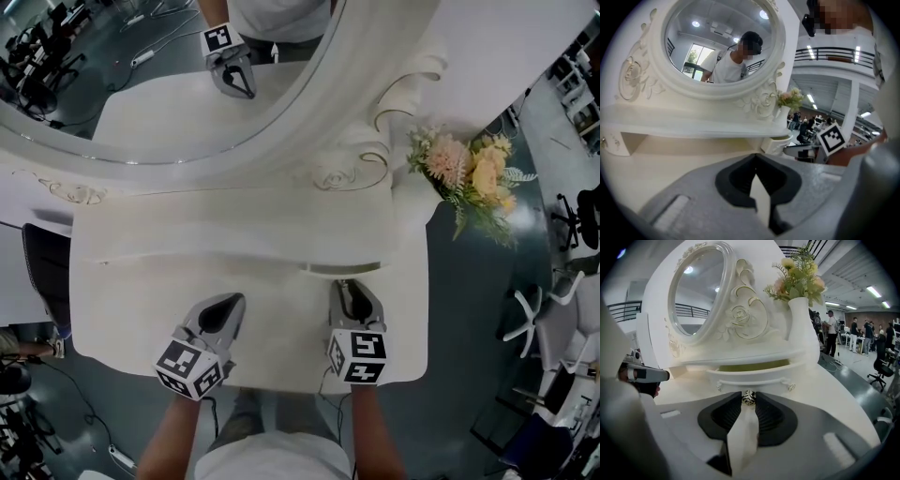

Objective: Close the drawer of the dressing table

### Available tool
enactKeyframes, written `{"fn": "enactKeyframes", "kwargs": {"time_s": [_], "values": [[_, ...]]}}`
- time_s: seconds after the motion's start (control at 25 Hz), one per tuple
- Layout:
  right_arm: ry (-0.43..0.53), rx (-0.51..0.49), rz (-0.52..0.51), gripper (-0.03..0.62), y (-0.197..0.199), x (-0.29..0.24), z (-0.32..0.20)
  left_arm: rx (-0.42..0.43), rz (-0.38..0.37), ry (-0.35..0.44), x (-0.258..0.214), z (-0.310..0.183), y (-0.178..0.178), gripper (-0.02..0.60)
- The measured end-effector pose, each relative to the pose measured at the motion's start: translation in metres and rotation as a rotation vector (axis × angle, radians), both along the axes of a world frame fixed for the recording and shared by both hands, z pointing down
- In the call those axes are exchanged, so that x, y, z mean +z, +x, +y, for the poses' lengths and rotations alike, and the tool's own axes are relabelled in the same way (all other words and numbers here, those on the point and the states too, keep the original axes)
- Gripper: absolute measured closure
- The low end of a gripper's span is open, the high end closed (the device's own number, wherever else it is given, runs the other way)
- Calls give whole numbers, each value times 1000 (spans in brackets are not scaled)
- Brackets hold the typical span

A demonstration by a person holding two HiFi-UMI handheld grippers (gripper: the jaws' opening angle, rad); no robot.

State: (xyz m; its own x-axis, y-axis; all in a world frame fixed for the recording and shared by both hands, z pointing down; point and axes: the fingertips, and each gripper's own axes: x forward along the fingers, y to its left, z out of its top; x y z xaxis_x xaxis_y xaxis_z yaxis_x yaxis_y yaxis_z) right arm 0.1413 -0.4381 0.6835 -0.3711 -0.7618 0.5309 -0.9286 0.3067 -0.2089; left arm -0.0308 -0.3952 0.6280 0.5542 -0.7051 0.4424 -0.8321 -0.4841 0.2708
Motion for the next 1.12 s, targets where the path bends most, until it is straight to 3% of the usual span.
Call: {"fn": "enactKeyframes", "kwargs": {"time_s": [0.52, 1.12], "values": [[19, -10, -24, 507, -5, -3, -36, 1, -21, -6, 0, -12, 1, 583], [20, -19, 17, 502, -5, -4, -29, 12, -21, 1, -7, -4, 2, 583]]}}
